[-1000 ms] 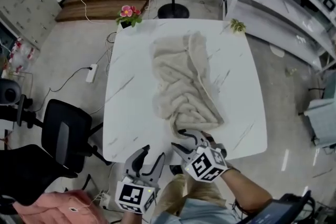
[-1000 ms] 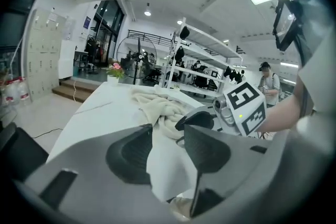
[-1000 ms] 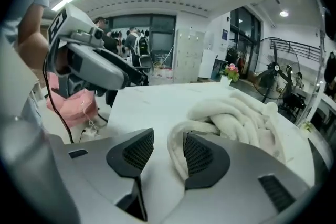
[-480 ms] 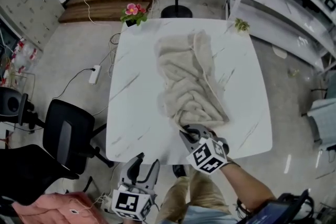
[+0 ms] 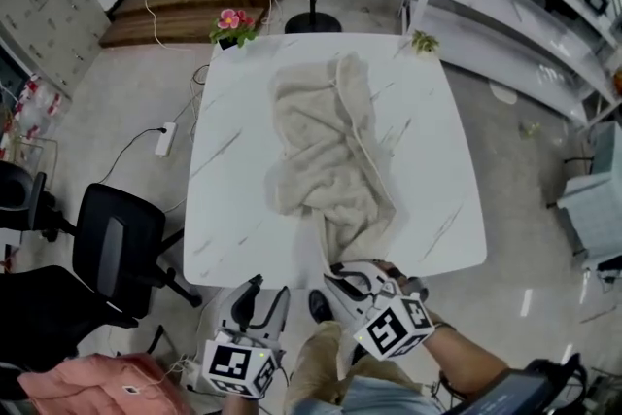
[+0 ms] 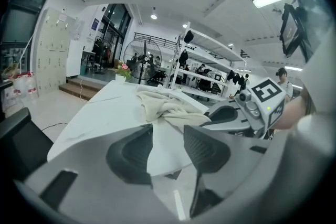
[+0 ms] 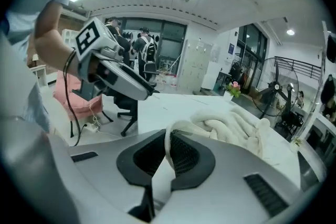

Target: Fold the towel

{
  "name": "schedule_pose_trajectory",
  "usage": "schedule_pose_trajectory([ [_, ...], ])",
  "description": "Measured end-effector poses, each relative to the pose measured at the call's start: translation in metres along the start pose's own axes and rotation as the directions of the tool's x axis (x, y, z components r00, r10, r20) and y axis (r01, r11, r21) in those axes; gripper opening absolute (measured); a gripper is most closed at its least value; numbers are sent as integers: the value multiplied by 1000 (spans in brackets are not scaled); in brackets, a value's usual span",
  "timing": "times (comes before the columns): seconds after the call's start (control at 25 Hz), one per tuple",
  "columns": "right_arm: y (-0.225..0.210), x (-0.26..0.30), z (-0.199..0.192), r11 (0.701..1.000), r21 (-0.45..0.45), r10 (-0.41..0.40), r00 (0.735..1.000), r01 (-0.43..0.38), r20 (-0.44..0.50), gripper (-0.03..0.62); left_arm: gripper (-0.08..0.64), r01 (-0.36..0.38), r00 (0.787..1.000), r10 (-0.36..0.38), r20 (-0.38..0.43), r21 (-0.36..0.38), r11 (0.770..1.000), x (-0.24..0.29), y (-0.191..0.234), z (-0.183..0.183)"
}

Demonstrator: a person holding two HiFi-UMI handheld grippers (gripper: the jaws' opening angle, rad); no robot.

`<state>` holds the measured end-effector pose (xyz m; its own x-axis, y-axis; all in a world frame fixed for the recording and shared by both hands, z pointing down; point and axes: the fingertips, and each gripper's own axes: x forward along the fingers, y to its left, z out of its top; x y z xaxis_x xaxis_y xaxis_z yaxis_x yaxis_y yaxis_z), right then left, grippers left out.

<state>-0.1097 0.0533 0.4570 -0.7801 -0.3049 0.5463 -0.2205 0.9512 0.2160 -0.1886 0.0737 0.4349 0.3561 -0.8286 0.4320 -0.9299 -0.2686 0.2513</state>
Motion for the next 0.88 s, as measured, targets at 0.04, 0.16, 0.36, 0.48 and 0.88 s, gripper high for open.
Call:
schedule_pose_trajectory([
  [0.04,8,-9,-2,1000,-10,12,1000,-12,9,26,189,1,1000,-1,2,-5,1000,0,-5,-1],
  [0.16,29,-36,-8,998,-42,44,999,-43,30,27,187,6,1000,-6,3,-8,1000,-3,-23,-8],
  [0.36,51,-76,-32,992,-109,65,998,-63,16,28,187,4,1000,-4,-7,1,1000,-12,-44,-28],
  [0.48,50,-103,-50,988,-148,50,999,-50,-10,28,186,10,1000,-10,-8,0,1000,-14,-54,-39],
  [0.88,3,-161,-98,984,-140,-124,986,108,-109,29,187,45,999,-45,-19,15,999,7,-67,-46],
])
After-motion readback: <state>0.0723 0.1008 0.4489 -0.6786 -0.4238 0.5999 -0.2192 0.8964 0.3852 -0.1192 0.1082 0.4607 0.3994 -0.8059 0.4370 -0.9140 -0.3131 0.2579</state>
